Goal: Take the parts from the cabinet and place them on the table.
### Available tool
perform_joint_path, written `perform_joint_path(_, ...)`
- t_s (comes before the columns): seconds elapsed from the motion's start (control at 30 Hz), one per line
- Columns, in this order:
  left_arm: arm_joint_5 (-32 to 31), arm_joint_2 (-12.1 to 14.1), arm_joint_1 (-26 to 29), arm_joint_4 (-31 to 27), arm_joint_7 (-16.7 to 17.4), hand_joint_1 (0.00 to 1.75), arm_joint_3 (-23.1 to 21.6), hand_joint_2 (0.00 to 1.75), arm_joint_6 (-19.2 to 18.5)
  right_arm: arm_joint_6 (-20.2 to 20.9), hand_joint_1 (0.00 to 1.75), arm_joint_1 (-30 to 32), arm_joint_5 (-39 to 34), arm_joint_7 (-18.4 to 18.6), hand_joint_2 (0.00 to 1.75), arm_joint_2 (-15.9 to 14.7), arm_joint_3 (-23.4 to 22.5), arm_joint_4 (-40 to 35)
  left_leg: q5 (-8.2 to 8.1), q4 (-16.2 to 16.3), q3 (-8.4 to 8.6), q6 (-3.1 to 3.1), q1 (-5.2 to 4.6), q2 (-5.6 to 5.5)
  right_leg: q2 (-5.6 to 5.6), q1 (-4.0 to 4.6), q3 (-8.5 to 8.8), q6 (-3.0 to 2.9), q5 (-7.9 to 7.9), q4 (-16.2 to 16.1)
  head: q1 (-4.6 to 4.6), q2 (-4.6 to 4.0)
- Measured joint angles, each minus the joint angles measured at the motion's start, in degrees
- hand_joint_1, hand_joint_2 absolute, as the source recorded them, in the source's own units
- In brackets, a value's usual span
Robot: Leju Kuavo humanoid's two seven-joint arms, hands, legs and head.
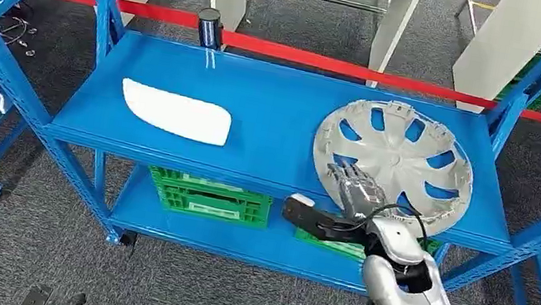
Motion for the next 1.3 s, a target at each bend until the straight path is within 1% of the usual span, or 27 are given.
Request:
perform_joint_path(0.03, 0.0, 0.0, 0.0, 0.2, 0.0, 0.0, 0.0, 0.0, 0.3, -0.3, 0.0, 0.0, 0.7, 0.1, 1.75, 0.2, 0.1, 0.9, -0.01, 0.0, 0.02, -0.01, 0.0, -0.03, -0.01, -0.08, -0.26, 0.41, 0.31, 0.4, 0.0, 0.0)
perform_joint_path(0.07, 0.1, 0.0, -0.1, 0.5, 0.0, 0.0, 0.0, 0.0, 0.6, -0.5, 0.0, -0.2, 1.7, 0.4, 1.75, 0.4, 0.1, 1.6, -0.04, 0.1, 0.04, -0.04, 0.01, -0.09, -0.02, -0.18, 0.87, 0.94, 1.57, -2.0, 0.02, 0.0)
perform_joint_path(0.13, 0.4, 0.1, -0.1, 0.8, 0.0, 0.0, 0.0, 0.0, 0.7, -0.9, 0.0, -1.1, 3.6, 1.0, 1.75, 0.8, -0.1, 2.7, -0.37, 0.6, 0.03, -0.42, 0.04, -0.15, -0.18, -0.38, 6.41, 1.99, 5.95, -13.1, 0.02, 0.0)
perform_joint_path(0.17, 0.6, 0.1, -0.2, 0.9, 0.0, 0.0, 0.0, 0.0, 0.7, -0.9, 0.0, -1.6, 4.4, 1.4, 1.75, 1.0, -0.4, 3.1, -0.62, 1.0, -0.09, -0.73, -0.04, -0.14, -0.42, -0.4, 8.41, 1.8, 6.69, -17.5, 0.04, 0.0)
perform_joint_path(0.2, 0.6, 0.2, -0.2, 0.9, 0.0, 0.0, -0.1, 0.0, 0.9, -0.9, 0.0, -2.1, 5.1, 1.6, 1.75, 1.4, -0.7, 3.7, -0.87, 1.3, -0.42, -1.09, -0.49, -0.13, -0.25, -0.1, 8.85, 1.01, 6.66, -17.6, -0.02, 0.0)
perform_joint_path(0.3, 0.9, 0.3, -0.3, 1.2, 0.3, 0.0, -0.2, 0.0, 1.2, -0.3, 0.0, -2.5, 6.8, 2.3, 1.75, 1.8, -1.9, 5.2, -0.71, 1.2, -0.47, -1.52, -0.22, -0.12, -0.17, 0.21, 8.63, 0.15, 6.79, -17.5, -0.07, 0.0)
perform_joint_path(0.33, 1.1, 0.4, -0.3, 1.3, 0.3, 0.0, -0.2, 0.0, 1.3, -0.2, 0.0, -2.6, 7.3, 2.4, 1.75, 1.9, -2.3, 5.6, -1.01, 1.4, -0.55, -1.87, -0.16, -0.13, -0.16, -0.4, 8.73, -0.23, 6.98, -17.7, -0.02, 0.0)
perform_joint_path(0.37, 1.2, 0.5, -0.2, 1.4, 0.3, 0.0, -0.3, 0.0, 1.4, -0.2, 0.0, -2.8, 7.8, 2.6, 1.75, 2.3, -2.6, 5.9, -1.8, 2.3, -1.16, -2.26, 0.0, -0.11, -0.09, -0.49, 8.85, -0.37, 6.99, -17.8, -0.04, 0.0)
perform_joint_path(0.4, 1.3, 0.6, -0.3, 1.5, 0.4, 0.0, -0.5, 0.0, 1.4, -0.2, 0.0, -3.1, 8.0, 2.7, 1.75, 2.7, -2.9, 6.1, -3.6, 5.1, -2.3, -2.6, 0.11, -0.07, -0.08, -0.54, 8.91, -0.8, 7.0, -17.8, -0.4, 0.0)
perform_joint_path(0.47, 1.4, 0.7, -0.5, 1.6, 0.5, 0.0, -0.6, 0.0, 1.6, -0.3, 0.0, -3.3, 8.5, 3.0, 1.75, 3.1, -3.3, 6.9, -7.86, 14.8, -6.91, -3.17, 0.41, -0.07, -0.06, -0.46, 8.89, -0.82, 6.97, -17.7, -0.39, 0.0)
perform_joint_path(0.5, 1.6, 0.7, -0.4, 1.7, 0.5, 0.0, -0.7, 0.0, 1.6, -0.3, 0.0, -3.3, 8.8, 3.1, 1.75, 3.3, -3.5, 7.3, -9.01, 18.7, -8.9, -3.29, 0.51, -0.07, -0.07, -0.42, 8.89, -0.85, 6.93, -17.7, -0.37, 0.0)
perform_joint_path(0.53, 1.6, 0.7, -0.4, 1.9, 0.5, 0.0, -0.7, 0.0, 1.6, -0.3, 0.0, -3.3, 8.8, 3.2, 1.75, 3.4, -3.7, 7.7, -8.93, 20.2, -9.89, -3.31, 0.58, -0.06, -0.07, -0.39, 8.9, -0.86, 6.91, -17.7, -0.37, 0.0)
perform_joint_path(0.57, 1.6, 0.7, -0.3, 2.0, 0.5, 0.0, -0.7, 0.0, 1.6, -0.4, 0.0, -3.3, 8.8, 3.2, 1.75, 3.6, -4.0, 8.0, -7.51, 18.8, -9.46, -3.23, 0.6, -0.06, -0.03, -0.38, 8.95, -0.85, 6.91, -17.7, -0.37, 0.0)
perform_joint_path(0.67, 1.7, 0.9, -0.3, 2.1, 0.5, 0.0, -0.7, 0.0, 1.7, -0.7, 0.0, -3.5, 9.7, 3.6, 1.75, 4.1, -4.5, 8.4, -0.07, 4.1, -2.39, -2.44, 0.54, -0.09, 0.22, -0.35, 9.24, -0.8, 6.88, -17.7, -0.37, 0.0)
perform_joint_path(0.7, 1.8, 1.1, -0.4, 2.1, 0.6, 0.0, -0.7, 0.0, 1.7, -0.8, 0.0, -3.7, 10.1, 4.0, 1.75, 4.4, -4.7, 8.5, -0.77, 1.9, -1.15, -2.19, 0.29, -0.19, 0.29, -0.07, 9.09, -0.7, 6.89, -17.7, -0.31, 0.0)
perform_joint_path(0.8, 2.0, 1.2, -0.4, 2.2, 0.8, 0.0, -0.9, 0.0, 1.7, 0.2, 0.0, -4.2, 10.7, 4.1, 1.75, 4.8, -5.9, 9.5, -0.66, 1.6, -1.12, -1.74, -0.13, -0.13, 0.31, -0.11, 8.73, 0.1, 7.16, -17.9, -0.33, 0.0)
perform_joint_path(0.83, 2.1, 1.3, -0.5, 2.2, 1.0, 0.0, -1.0, 0.0, 1.7, 0.6, 0.0, -4.3, 10.9, 4.1, 1.75, 4.9, -6.2, 9.9, -0.36, 1.2, -1.01, -1.32, -0.13, -0.12, 0.32, -0.03, 8.86, 0.57, 7.24, -18.1, -0.33, 0.0)
perform_joint_path(0.87, 2.4, 1.3, -0.5, 2.3, 1.1, 0.0, -1.3, 0.0, 1.9, 1.1, 0.0, -4.5, 11.2, 4.1, 1.75, 4.9, -6.6, 10.6, 0.22, 0.4, -0.54, -0.82, 0.52, 0.01, 0.16, -0.14, 8.28, 0.71, 6.81, -17.4, -0.26, 0.0)
perform_joint_path(0.9, 2.5, 1.4, -0.7, 2.5, 1.1, 0.0, -1.4, 0.0, 2.1, 1.5, 0.0, -5.1, 11.4, 4.1, 1.75, 4.9, -7.1, 11.5, 0.38, 0.1, -0.47, -0.46, 0.4, -0.01, 0.16, 0.05, 7.27, 0.5, 5.55, -15.5, -0.2, 0.0)
perform_joint_path(0.97, 2.6, 1.6, -1.1, 2.9, 1.4, 0.0, -1.6, 0.0, 2.4, 2.0, 0.0, -5.6, 11.5, 4.1, 1.75, 4.9, -7.5, 13.6, 0.48, 0.2, -0.66, -0.26, 0.31, 0.01, 0.16, -0.06, 2.89, -0.1, 1.74, -6.2, -0.15, 0.0)
perform_joint_path(1.0, 2.7, 1.7, -1.1, 3.0, 1.4, 0.0, -1.6, 0.0, 2.4, 2.0, 0.0, -5.5, 11.5, 4.1, 1.75, 4.9, -7.7, 14.3, 0.47, 0.2, -0.71, -0.23, 0.26, -0.02, 0.15, -0.06, 0.82, -0.12, 0.33, -1.8, -0.11, 0.0)
perform_joint_path(1.03, 2.7, 1.7, -1.0, 3.2, 1.4, 0.0, -1.6, 0.0, 2.5, 2.0, 0.0, -5.3, 11.5, 4.1, 1.75, 4.9, -7.9, 15.1, 0.47, 0.2, -0.72, -0.23, 0.24, -0.06, 0.15, -0.07, -0.54, 0.17, -0.2, 0.9, -0.07, 0.0)
perform_joint_path(1.07, 2.7, 1.7, -1.0, 3.5, 1.5, 0.0, -1.6, 0.0, 2.5, 2.0, 0.0, -5.3, 11.5, 4.1, 1.75, 4.9, -8.0, 15.7, 0.46, 0.3, -0.72, -0.24, 0.24, -0.1, 0.14, -0.12, -0.32, 0.53, 0.33, 0.3, -0.07, 0.0)
perform_joint_path(1.1, 2.7, 1.7, -1.1, 3.6, 1.5, 0.0, -1.7, 0.0, 2.6, 2.0, 0.0, -5.4, 11.5, 4.2, 1.75, 4.9, -8.2, 16.2, 0.45, 0.4, -0.72, -0.26, 0.24, -0.14, 0.11, -0.16, 1.29, 1.06, 1.83, -2.9, -0.07, 0.0)
perform_joint_path(1.17, 2.8, 1.7, -1.1, 3.9, 1.5, 0.0, -1.8, 0.0, 2.8, 2.0, 0.0, -5.9, 11.5, 4.4, 1.75, 4.9, -8.5, 16.9, 0.18, 0.8, -0.7, -0.64, 0.25, -0.18, -0.07, -0.3, 7.2, 1.96, 6.2, -14.7, -0.04, 0.0)
perform_joint_path(1.2, 3.0, 2.0, -1.1, 4.1, 1.5, 0.0, -2.0, 0.0, 2.9, 1.9, 0.0, -6.2, 11.7, 4.7, 1.75, 4.9, -8.7, 17.6, -0.06, 1.1, -0.95, -1.0, -0.03, -0.16, -0.29, -0.16, 8.52, 1.31, 6.48, -17.7, -0.02, 0.0)
perform_joint_path(1.3, 3.3, 2.4, -1.2, 4.8, 1.5, 0.0, -2.5, 0.0, 3.5, 1.2, 0.0, -6.7, 11.9, 5.1, 1.75, 5.1, -9.5, 19.5, -0.11, 1.3, -1.09, -1.58, -0.07, -0.17, -0.1, 0.22, 8.76, 0.38, 6.77, -17.6, -0.09, 0.0)
